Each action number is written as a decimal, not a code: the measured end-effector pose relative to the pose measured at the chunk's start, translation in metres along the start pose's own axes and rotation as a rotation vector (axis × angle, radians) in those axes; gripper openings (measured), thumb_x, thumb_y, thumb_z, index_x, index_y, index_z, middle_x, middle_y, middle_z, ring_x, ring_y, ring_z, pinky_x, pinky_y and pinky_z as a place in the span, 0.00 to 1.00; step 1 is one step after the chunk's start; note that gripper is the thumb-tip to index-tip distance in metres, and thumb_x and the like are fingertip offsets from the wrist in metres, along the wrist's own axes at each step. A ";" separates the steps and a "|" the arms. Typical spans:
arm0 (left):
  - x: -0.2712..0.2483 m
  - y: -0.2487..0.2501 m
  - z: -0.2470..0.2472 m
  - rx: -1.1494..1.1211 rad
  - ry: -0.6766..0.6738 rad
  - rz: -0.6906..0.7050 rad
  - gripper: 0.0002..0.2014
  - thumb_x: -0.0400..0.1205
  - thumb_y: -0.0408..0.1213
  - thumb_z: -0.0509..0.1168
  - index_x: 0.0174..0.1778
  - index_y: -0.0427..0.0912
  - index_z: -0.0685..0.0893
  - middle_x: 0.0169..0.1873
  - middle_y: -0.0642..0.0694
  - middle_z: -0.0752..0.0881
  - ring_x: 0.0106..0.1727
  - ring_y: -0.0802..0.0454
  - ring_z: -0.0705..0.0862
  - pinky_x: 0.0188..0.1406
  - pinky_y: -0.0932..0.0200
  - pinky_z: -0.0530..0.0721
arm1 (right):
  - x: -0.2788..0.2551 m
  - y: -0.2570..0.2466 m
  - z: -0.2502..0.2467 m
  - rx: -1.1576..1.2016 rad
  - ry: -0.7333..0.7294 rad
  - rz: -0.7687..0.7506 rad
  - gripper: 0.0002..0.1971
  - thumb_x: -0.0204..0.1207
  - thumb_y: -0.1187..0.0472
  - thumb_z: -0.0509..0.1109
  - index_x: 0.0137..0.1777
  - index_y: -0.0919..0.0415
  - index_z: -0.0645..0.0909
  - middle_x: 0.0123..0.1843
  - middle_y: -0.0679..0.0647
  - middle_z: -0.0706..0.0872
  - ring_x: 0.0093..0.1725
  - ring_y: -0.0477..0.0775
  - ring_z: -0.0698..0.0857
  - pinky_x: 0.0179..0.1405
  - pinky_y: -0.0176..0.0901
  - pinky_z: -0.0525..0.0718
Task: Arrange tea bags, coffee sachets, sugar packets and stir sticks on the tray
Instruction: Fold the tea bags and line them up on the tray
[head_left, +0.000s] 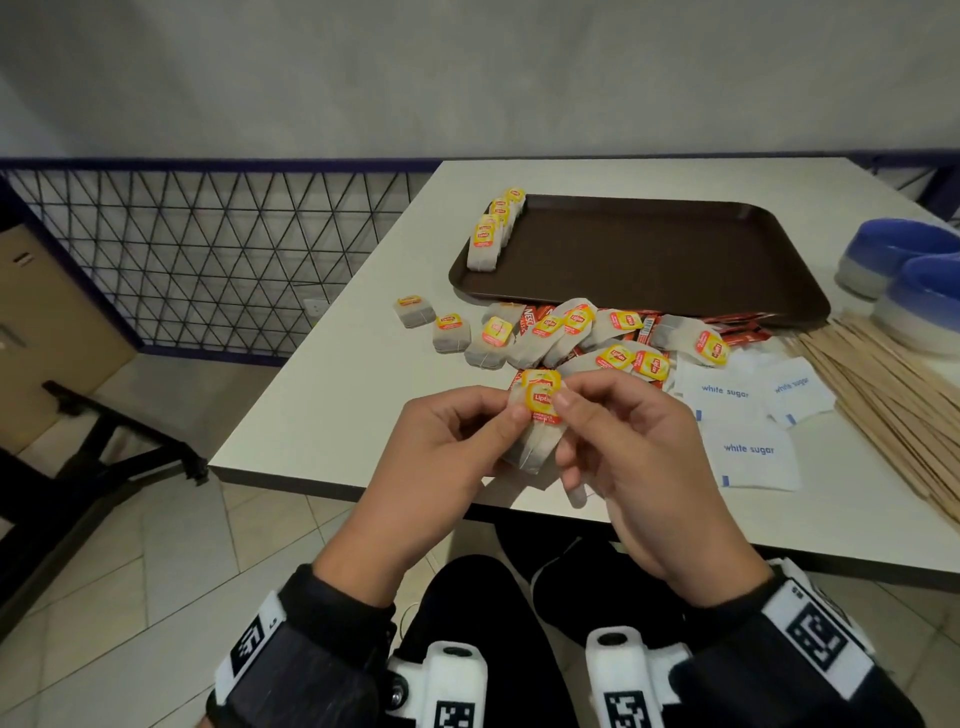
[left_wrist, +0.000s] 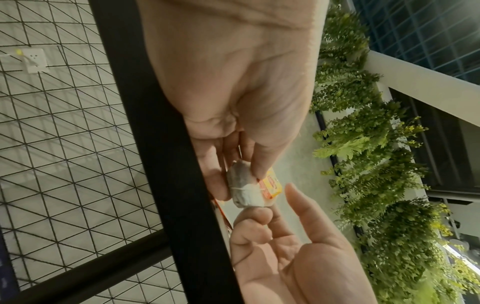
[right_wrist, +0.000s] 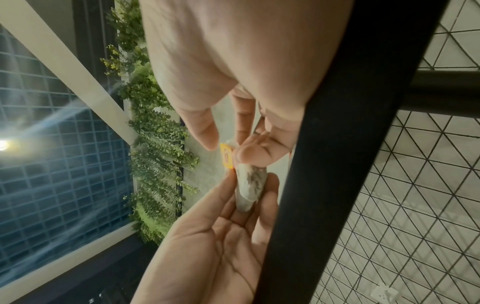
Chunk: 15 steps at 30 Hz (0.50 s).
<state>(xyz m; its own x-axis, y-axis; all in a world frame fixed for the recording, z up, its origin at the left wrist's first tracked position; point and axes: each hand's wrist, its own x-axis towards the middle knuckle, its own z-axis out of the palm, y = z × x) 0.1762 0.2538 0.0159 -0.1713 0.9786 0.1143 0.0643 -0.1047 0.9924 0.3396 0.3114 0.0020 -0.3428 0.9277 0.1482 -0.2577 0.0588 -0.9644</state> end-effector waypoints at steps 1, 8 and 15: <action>0.000 0.000 0.000 0.000 0.000 0.000 0.08 0.85 0.35 0.68 0.50 0.39 0.93 0.42 0.41 0.93 0.41 0.53 0.89 0.40 0.60 0.87 | 0.000 0.000 0.000 -0.021 0.004 0.000 0.03 0.79 0.58 0.78 0.48 0.57 0.90 0.31 0.65 0.84 0.26 0.61 0.80 0.28 0.45 0.79; -0.001 0.000 -0.002 0.001 -0.020 0.009 0.09 0.82 0.38 0.70 0.53 0.39 0.93 0.46 0.33 0.92 0.45 0.47 0.87 0.42 0.59 0.88 | 0.000 0.000 -0.002 -0.025 -0.014 0.033 0.04 0.80 0.62 0.76 0.51 0.61 0.90 0.32 0.62 0.86 0.29 0.61 0.84 0.32 0.48 0.83; -0.001 0.002 0.000 -0.019 0.010 0.004 0.09 0.84 0.35 0.68 0.52 0.37 0.93 0.44 0.38 0.93 0.43 0.53 0.89 0.39 0.63 0.86 | 0.000 -0.004 0.000 0.016 -0.029 0.050 0.10 0.74 0.57 0.77 0.52 0.59 0.92 0.34 0.61 0.88 0.32 0.60 0.86 0.35 0.49 0.84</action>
<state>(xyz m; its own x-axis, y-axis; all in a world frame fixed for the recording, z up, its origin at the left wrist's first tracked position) 0.1763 0.2523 0.0173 -0.1808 0.9764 0.1182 0.0462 -0.1116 0.9927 0.3410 0.3109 0.0060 -0.3815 0.9182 0.1062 -0.2541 0.0063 -0.9672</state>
